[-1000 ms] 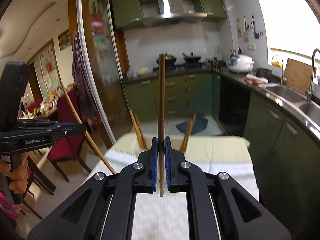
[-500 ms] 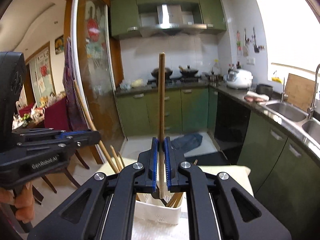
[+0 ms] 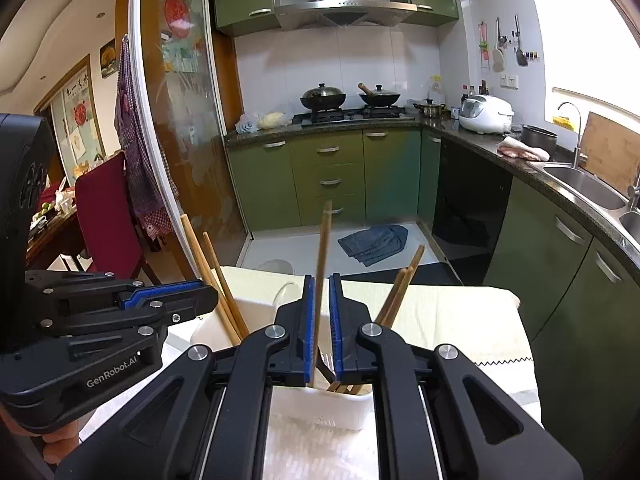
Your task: Organize utensils
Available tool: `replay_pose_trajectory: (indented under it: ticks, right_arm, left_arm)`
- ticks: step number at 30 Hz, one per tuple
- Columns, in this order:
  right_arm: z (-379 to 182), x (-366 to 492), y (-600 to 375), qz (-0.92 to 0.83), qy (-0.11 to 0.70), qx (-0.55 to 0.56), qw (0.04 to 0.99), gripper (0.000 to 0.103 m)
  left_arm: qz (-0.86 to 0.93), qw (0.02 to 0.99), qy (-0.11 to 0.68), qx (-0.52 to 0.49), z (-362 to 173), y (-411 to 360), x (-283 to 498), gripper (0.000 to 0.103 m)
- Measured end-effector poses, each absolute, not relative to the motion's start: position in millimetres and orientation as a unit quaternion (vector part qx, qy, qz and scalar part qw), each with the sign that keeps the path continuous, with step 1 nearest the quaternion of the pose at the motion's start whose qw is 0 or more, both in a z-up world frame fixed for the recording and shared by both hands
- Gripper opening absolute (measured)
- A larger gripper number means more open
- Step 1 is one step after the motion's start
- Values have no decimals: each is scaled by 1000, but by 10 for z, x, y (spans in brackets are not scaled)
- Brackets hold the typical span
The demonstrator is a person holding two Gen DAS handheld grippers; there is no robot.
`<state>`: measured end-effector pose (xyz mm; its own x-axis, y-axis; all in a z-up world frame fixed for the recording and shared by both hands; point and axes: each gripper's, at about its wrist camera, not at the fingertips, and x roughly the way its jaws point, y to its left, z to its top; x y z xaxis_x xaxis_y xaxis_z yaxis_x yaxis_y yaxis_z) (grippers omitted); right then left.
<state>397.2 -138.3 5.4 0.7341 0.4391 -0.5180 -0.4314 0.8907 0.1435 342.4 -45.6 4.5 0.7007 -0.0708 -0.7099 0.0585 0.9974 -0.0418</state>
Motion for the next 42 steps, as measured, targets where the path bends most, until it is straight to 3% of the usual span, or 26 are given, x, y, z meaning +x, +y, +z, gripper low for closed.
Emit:
replay_pose_trajectory:
  ticks: [7, 10, 13, 16, 18, 22, 24, 27, 30, 32, 34, 37, 42]
  right_arm:
    - [144, 3728, -1454, 241, 263, 13, 934, 8]
    - [189, 3472, -1550, 244, 250, 11, 937, 18]
    - [192, 3216, -1665, 245, 246, 8, 938, 18]
    - [121, 2868, -1848, 241, 245, 9, 939, 34]
    - [56, 2635, -1937, 239, 246, 10, 939, 34]
    - [-102, 2165, -2200, 228, 250, 20, 941, 47]
    - [-164, 1964, -2300, 224, 252, 23, 941, 49]
    - [-211, 1633, -2434, 218, 245, 27, 944, 60]
    - [-225, 1348, -2514, 216, 237, 25, 947, 75]
    - [-223, 1135, -2544, 215, 225, 21, 950, 91]
    - [-212, 918, -2555, 214, 209, 20, 954, 98]
    - [-207, 690, -2554, 200, 197, 11, 960, 98]
    - [-203, 490, -2473, 196, 192, 4, 962, 98]
  left_arm:
    - [-26, 930, 368, 1, 79, -490, 3300, 7]
    - [-19, 934, 357, 0, 114, -505, 3144, 13]
    - [-10, 939, 343, 1, 137, -502, 2921, 21]
    - [-3, 942, 336, 5, 118, -529, 2657, 22]
    - [4, 942, 335, 6, 78, -543, 2477, 24]
    - [17, 946, 324, 9, -30, -575, 2075, 38]
    - [21, 948, 317, 7, -83, -583, 1885, 42]
    - [35, 953, 300, 9, -143, -626, 1586, 56]
    - [40, 957, 287, 4, -190, -643, 1300, 65]
    - [46, 959, 280, -1, -207, -629, 1140, 75]
    - [50, 960, 274, -2, -220, -618, 983, 83]
    - [59, 963, 261, -1, -221, -582, 758, 92]
    - [55, 968, 247, 7, -208, -530, 411, 96]
